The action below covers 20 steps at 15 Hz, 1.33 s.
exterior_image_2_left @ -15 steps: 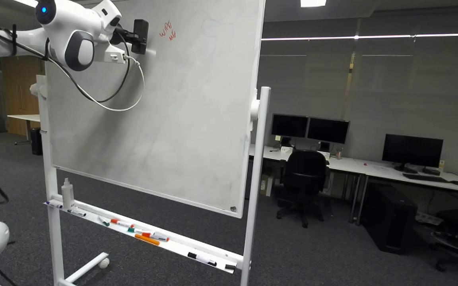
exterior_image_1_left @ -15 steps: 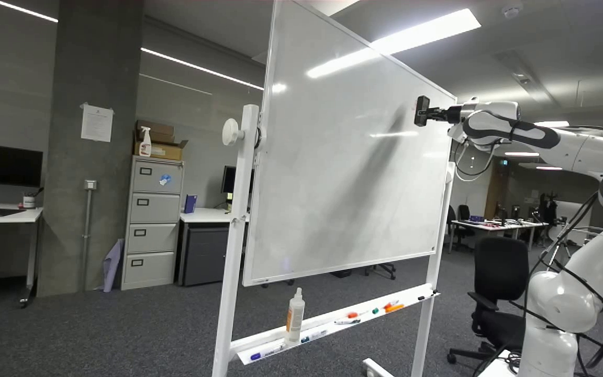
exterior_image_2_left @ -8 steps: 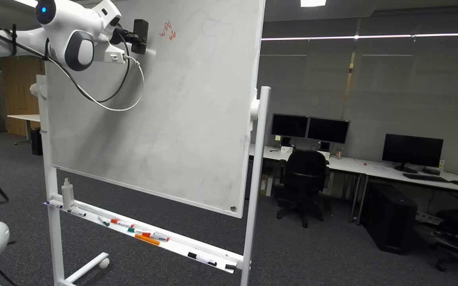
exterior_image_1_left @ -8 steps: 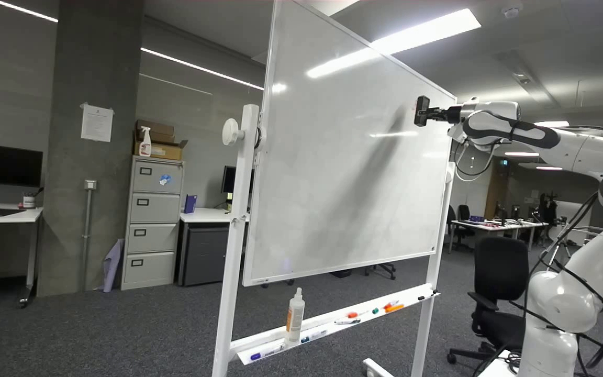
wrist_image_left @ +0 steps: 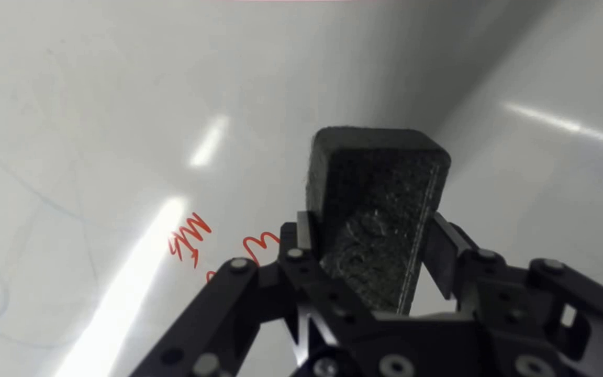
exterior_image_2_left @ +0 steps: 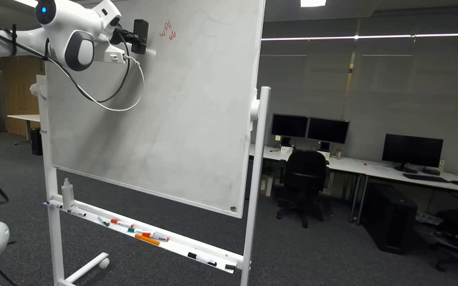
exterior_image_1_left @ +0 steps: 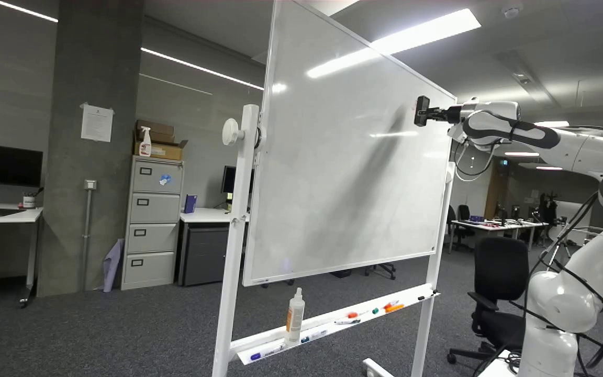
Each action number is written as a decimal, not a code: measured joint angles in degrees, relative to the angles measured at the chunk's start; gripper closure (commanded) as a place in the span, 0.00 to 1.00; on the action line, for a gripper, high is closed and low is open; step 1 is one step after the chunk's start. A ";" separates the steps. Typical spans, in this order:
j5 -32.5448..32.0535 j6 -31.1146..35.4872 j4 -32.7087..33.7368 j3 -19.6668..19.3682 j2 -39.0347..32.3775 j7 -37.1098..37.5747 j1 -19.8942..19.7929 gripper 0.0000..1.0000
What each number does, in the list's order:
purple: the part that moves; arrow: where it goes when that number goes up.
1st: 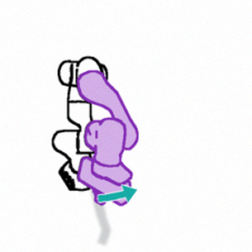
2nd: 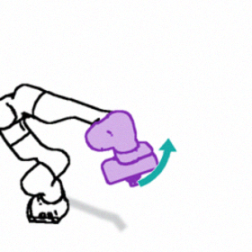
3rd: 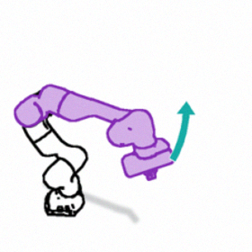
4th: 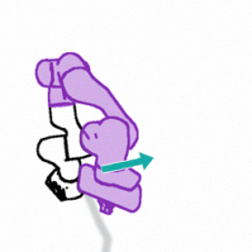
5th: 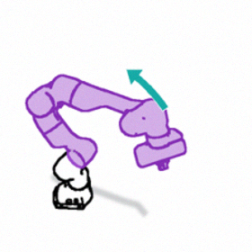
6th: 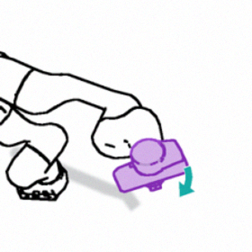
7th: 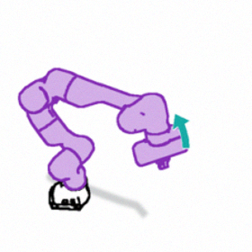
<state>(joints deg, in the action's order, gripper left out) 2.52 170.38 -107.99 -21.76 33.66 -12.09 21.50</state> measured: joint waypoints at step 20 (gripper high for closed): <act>3.44 0.18 10.58 -4.20 -9.49 -0.01 -1.28 0.69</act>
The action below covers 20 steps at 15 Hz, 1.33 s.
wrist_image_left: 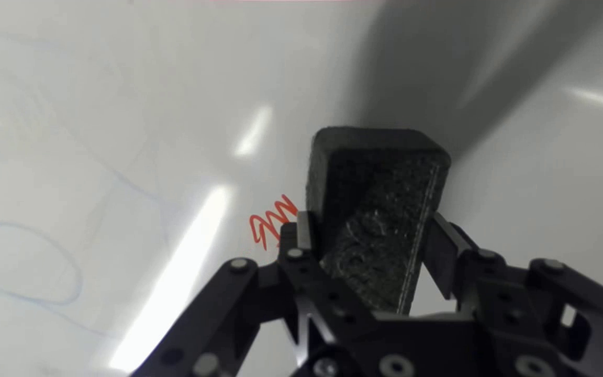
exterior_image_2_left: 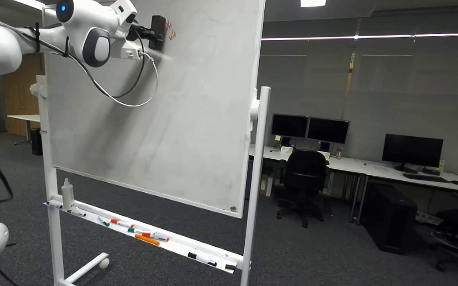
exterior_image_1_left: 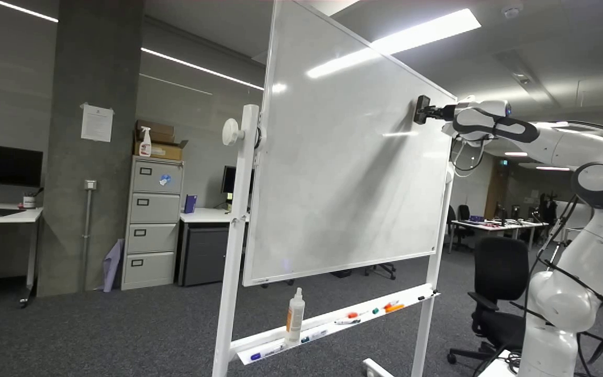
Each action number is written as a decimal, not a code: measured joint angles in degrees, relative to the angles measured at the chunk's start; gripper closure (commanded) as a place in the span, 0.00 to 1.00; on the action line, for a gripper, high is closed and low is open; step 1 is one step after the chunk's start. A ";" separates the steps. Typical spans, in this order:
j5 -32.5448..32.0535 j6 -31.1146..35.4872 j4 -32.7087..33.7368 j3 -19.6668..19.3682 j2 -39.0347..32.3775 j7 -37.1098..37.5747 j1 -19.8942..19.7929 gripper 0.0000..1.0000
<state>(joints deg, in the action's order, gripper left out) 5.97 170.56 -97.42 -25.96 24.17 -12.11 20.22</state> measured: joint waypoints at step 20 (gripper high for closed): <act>3.38 -0.18 10.17 -19.94 -2.52 -4.51 24.47 0.69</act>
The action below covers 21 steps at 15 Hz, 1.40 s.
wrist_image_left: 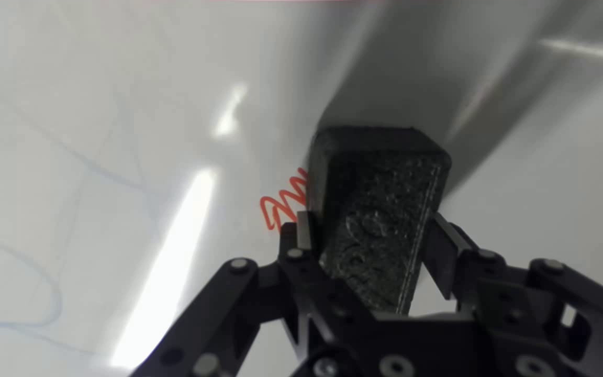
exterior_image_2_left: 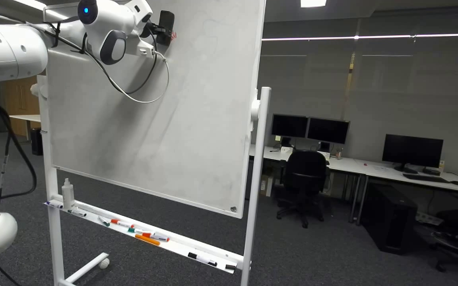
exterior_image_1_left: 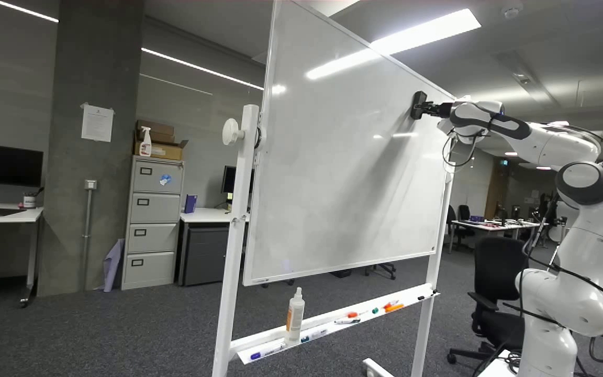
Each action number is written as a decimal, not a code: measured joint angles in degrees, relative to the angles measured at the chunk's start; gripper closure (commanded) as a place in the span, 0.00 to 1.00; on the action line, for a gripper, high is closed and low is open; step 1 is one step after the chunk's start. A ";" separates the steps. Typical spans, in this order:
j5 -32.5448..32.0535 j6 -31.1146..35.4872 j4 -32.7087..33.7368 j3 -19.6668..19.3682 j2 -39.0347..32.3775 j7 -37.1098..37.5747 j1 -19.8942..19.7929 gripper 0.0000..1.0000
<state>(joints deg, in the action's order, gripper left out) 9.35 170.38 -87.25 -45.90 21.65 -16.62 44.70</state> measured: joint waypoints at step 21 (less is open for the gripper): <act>-1.93 0.01 2.57 -5.17 -0.03 0.00 4.91 0.69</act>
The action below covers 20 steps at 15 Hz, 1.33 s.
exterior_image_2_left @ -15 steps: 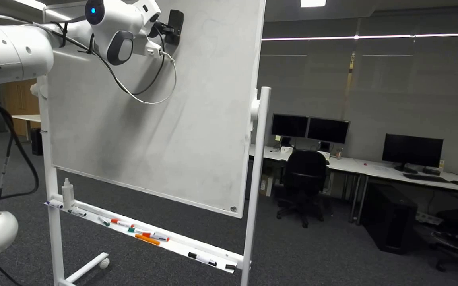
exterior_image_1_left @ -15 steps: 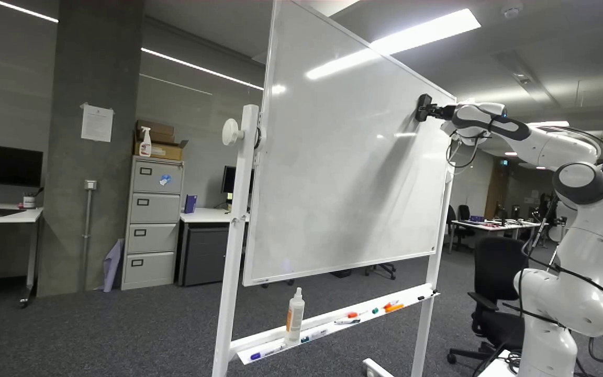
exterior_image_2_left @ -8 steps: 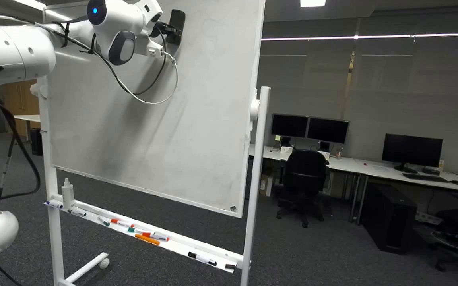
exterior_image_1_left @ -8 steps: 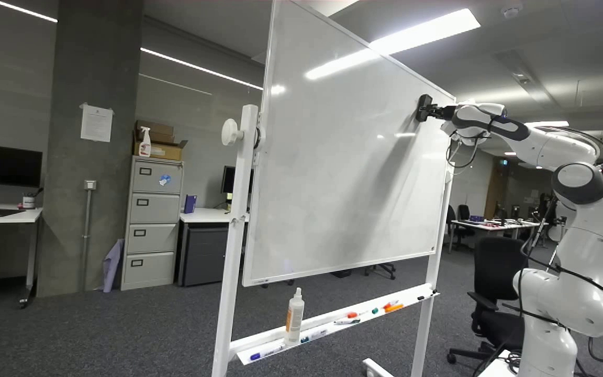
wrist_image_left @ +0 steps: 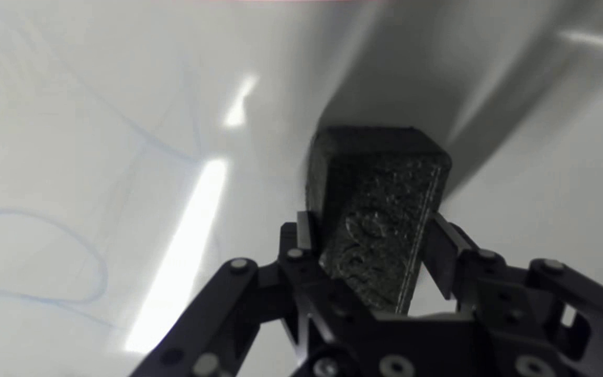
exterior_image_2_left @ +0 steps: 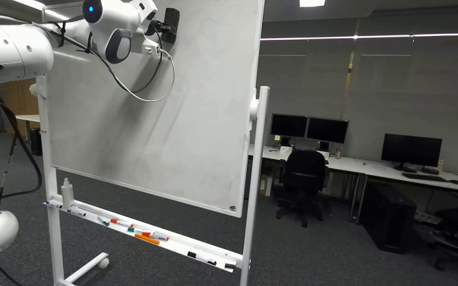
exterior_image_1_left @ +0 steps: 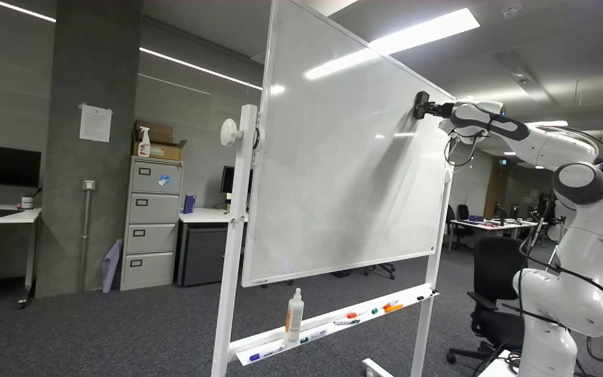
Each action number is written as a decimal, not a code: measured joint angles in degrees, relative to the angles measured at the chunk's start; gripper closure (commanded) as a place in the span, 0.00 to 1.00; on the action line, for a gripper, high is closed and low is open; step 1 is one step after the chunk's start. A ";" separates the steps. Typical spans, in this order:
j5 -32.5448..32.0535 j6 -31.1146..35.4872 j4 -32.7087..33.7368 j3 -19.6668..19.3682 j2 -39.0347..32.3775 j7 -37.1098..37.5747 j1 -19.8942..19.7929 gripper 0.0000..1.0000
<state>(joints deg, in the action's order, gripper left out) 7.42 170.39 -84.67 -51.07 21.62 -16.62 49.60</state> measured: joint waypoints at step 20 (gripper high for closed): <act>-1.46 0.00 -0.79 5.55 -0.10 0.00 0.18 0.69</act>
<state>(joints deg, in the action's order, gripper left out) 5.97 170.39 -85.46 -45.52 21.52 -16.62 49.78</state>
